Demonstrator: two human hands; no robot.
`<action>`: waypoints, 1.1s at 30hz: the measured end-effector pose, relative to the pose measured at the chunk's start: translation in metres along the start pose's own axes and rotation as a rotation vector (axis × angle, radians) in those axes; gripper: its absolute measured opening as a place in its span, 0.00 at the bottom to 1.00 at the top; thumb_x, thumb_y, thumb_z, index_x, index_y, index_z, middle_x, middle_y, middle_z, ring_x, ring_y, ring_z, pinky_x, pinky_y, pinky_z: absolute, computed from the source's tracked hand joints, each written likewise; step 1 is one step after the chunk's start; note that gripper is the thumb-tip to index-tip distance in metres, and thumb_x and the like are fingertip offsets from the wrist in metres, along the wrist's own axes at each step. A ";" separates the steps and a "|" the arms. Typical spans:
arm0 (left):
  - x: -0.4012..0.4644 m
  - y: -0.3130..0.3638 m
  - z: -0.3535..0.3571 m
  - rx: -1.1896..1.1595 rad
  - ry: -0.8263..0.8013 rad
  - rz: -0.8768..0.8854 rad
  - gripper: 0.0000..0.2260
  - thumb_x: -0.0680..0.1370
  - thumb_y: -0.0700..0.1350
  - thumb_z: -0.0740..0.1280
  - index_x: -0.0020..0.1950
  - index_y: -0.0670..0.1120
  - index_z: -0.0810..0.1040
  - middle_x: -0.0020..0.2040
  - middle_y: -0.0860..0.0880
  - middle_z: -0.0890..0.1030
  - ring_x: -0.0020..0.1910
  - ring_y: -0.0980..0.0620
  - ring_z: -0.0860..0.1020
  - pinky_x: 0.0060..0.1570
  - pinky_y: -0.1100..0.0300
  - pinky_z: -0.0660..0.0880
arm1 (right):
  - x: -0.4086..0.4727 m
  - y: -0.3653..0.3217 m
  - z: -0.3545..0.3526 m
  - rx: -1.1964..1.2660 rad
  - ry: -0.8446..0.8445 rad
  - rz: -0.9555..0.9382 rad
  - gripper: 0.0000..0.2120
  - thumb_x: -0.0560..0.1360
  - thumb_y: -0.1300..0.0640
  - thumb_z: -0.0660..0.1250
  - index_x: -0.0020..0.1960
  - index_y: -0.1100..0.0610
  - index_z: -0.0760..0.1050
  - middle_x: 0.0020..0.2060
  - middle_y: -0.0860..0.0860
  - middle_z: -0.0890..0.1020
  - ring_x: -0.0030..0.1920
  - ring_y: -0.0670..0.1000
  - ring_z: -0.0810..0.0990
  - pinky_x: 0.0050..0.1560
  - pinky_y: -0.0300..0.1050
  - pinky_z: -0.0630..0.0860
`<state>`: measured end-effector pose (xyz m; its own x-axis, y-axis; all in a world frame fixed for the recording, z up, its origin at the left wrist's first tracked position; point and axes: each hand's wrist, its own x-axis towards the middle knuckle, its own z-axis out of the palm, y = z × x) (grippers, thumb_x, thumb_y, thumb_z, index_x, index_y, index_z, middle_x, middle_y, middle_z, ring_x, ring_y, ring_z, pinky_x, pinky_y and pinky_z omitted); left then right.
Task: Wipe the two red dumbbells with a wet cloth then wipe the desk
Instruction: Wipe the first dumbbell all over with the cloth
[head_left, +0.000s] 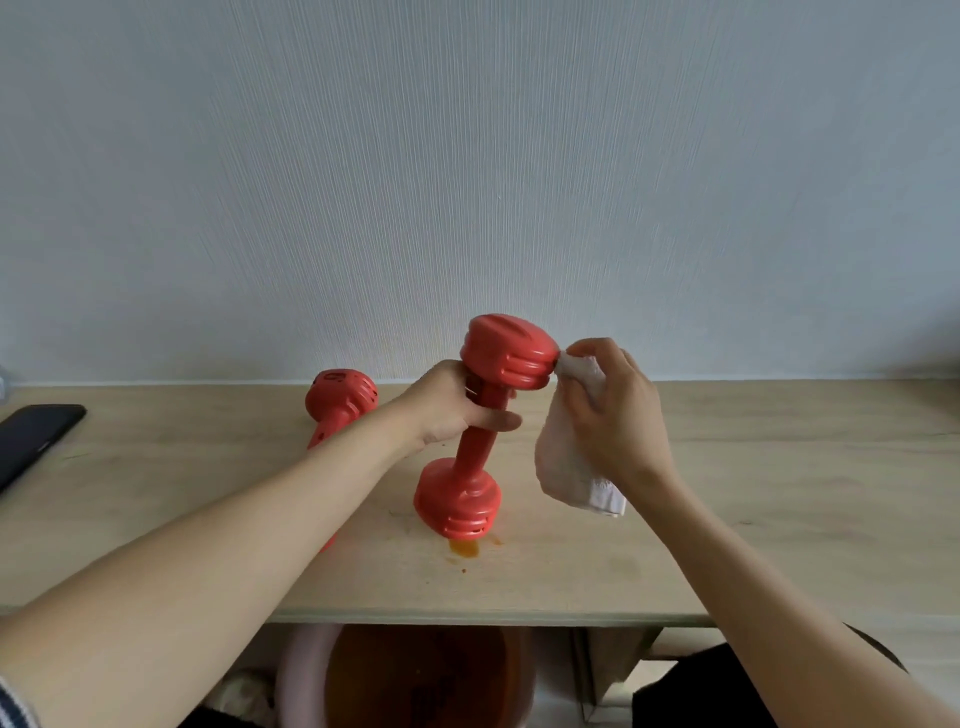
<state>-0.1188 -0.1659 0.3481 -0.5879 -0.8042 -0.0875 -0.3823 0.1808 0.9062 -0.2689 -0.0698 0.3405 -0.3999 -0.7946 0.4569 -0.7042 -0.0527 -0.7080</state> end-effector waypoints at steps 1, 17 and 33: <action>0.000 -0.001 -0.001 0.044 0.072 0.019 0.12 0.66 0.38 0.77 0.44 0.45 0.77 0.40 0.50 0.79 0.41 0.51 0.77 0.48 0.55 0.76 | -0.002 -0.002 0.000 0.000 0.004 -0.004 0.10 0.75 0.61 0.62 0.55 0.55 0.73 0.51 0.53 0.78 0.48 0.55 0.77 0.45 0.47 0.72; -0.005 -0.016 0.022 0.060 0.264 0.124 0.07 0.76 0.33 0.65 0.43 0.41 0.68 0.31 0.50 0.68 0.26 0.62 0.68 0.26 0.74 0.65 | -0.001 -0.033 0.002 -0.156 0.059 -0.055 0.04 0.78 0.58 0.61 0.49 0.59 0.72 0.40 0.58 0.79 0.44 0.62 0.76 0.35 0.48 0.60; 0.001 -0.016 0.016 -0.035 0.290 0.055 0.10 0.75 0.35 0.64 0.54 0.44 0.68 0.39 0.50 0.71 0.38 0.55 0.70 0.36 0.64 0.68 | 0.011 -0.034 0.009 -0.145 0.075 -0.060 0.09 0.77 0.53 0.63 0.50 0.59 0.74 0.41 0.58 0.81 0.44 0.61 0.77 0.36 0.46 0.62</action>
<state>-0.1243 -0.1604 0.3267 -0.3765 -0.9230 0.0795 -0.3274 0.2129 0.9206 -0.2444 -0.0826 0.3647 -0.3937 -0.7450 0.5385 -0.8032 -0.0061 -0.5956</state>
